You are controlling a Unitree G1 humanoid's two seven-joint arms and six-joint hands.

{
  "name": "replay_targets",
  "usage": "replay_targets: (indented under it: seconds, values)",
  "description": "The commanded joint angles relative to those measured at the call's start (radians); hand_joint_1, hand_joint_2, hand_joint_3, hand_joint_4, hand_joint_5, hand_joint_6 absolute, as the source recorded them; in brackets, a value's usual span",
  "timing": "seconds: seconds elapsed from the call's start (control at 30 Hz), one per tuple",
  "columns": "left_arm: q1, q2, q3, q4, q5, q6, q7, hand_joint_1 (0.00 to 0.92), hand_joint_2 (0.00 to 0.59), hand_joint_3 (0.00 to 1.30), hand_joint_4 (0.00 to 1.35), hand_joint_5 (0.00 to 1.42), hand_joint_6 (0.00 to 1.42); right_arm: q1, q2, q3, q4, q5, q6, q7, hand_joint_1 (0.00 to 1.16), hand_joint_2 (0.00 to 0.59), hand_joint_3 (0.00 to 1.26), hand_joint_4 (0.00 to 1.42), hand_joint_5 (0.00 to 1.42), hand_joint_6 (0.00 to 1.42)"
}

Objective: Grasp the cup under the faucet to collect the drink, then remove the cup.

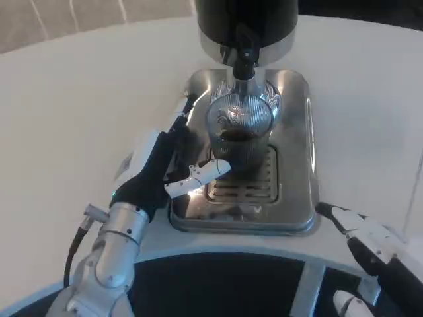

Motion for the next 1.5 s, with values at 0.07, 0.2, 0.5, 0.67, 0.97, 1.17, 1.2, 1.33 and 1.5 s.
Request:
replay_targets:
  seconds: [0.07,0.2,0.5,0.67,0.97,1.17,1.2,1.33,1.5]
  values:
    - [-0.034,-0.005,-0.012,0.034,0.001,-0.035,-0.008,0.333,0.085,0.08,0.00,0.13,0.18,0.009,0.024,0.018,-0.015,-0.025,0.007,0.015,0.05,0.586,0.02,0.00,0.00,0.00]
    - [-0.046,-0.001,-0.016,0.044,0.003,-0.049,-0.009,0.333,0.085,0.09,0.00,0.14,0.18,0.003,0.024,0.034,-0.015,-0.045,0.025,0.019,0.05,0.586,0.02,0.00,0.00,0.00]
    - [-0.056,0.014,-0.016,0.035,0.008,-0.086,-0.005,0.333,0.086,0.11,0.00,0.18,0.18,-0.006,0.032,0.078,-0.015,-0.092,0.056,0.022,0.05,0.586,0.03,0.00,0.00,0.00]
    - [-0.057,0.031,-0.012,0.040,0.001,-0.104,-0.030,0.333,0.086,0.11,0.00,0.19,0.18,-0.007,0.045,0.097,-0.015,-0.113,0.064,0.018,0.04,0.580,0.04,0.00,0.00,0.00]
    - [-0.054,0.063,-0.008,0.041,-0.015,-0.153,-0.107,0.333,0.086,0.12,0.00,0.19,0.18,-0.022,0.051,0.128,-0.015,-0.150,0.085,0.019,0.04,0.566,0.04,0.00,0.00,0.01]
    - [-0.068,0.076,-0.007,0.071,-0.018,-0.183,-0.146,0.333,0.086,0.13,0.00,0.22,0.18,-0.029,0.053,0.143,-0.015,-0.173,0.092,0.016,0.04,0.570,0.05,0.00,0.00,0.02]
    - [-0.071,0.077,-0.007,0.076,-0.018,-0.188,-0.150,0.333,0.086,0.13,0.00,0.22,0.19,-0.030,0.054,0.146,-0.015,-0.177,0.093,0.016,0.04,0.570,0.05,0.00,0.00,0.02]
    - [-0.084,0.073,-0.014,0.094,-0.006,-0.198,-0.156,0.328,0.083,0.13,0.00,0.24,0.19,-0.034,0.057,0.150,-0.015,-0.186,0.102,0.017,0.04,0.571,0.05,0.00,0.00,0.02]
    - [-0.096,0.061,-0.020,0.108,-0.002,-0.198,-0.156,0.327,0.080,0.13,0.00,0.25,0.20,-0.038,0.055,0.145,-0.015,-0.188,0.106,0.015,0.04,0.571,0.06,0.00,0.00,0.02]
